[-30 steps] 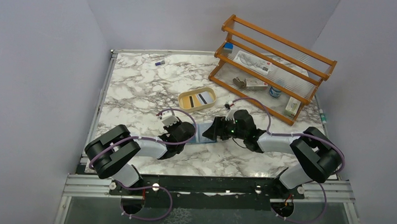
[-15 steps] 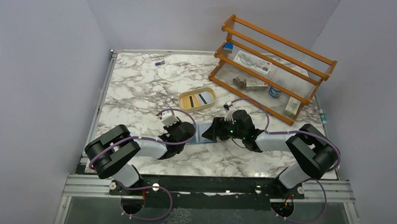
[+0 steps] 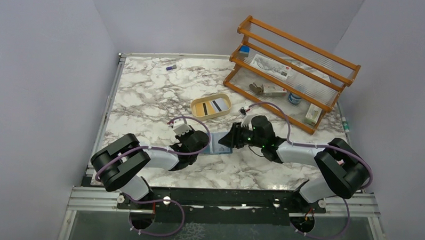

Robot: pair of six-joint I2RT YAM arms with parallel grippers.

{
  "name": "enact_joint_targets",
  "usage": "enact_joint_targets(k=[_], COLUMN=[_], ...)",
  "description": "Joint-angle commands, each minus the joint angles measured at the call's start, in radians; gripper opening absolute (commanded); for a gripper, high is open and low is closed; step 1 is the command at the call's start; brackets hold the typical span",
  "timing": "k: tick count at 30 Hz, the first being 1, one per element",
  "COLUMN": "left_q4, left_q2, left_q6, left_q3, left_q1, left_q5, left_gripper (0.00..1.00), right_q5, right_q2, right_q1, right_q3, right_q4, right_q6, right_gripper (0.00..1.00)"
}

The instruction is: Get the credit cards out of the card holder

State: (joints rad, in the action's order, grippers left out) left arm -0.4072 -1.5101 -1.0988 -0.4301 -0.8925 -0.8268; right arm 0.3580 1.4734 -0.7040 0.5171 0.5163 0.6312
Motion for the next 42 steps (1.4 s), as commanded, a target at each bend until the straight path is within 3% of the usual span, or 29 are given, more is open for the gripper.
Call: enact_joint_targets(k=[1, 4, 9, 12, 28, 42], left_q4=[0.043, 0.044, 0.046, 0.046, 0.047, 0.046], left_q2=[0.009, 0.011, 0.017, 0.013, 0.01, -0.002], left_q6=[-0.029, -0.026, -0.021, -0.019, -0.018, -0.027], left_q3=[0.002, 0.002, 0.004, 0.002, 0.003, 0.002], left_q1=[-0.006, -0.006, -0.006, -0.005, -0.005, -0.005], left_q5=[0.005, 0.005, 0.002, 0.003, 0.005, 0.015], left_gripper=[0.0, 0.0, 0.0, 0.0, 0.0, 0.0], right_q5=[0.048, 0.054, -0.085, -0.178, -0.081, -0.018], right_q2=[0.036, 0.06, 0.015, -0.007, 0.143, 0.149], right_q1=[-0.005, -0.005, -0.005, -0.006, -0.005, -0.009], right_q3=[0.019, 0.021, 0.037, 0.047, 0.047, 0.055], right_q4=[0.045, 0.058, -0.076, -0.146, -0.053, -0.006], right_q6=[0.009, 0.017, 0.001, -0.024, 0.007, 0.026], right_gripper=[0.39, 0.42, 0.72, 0.77, 0.67, 0.62])
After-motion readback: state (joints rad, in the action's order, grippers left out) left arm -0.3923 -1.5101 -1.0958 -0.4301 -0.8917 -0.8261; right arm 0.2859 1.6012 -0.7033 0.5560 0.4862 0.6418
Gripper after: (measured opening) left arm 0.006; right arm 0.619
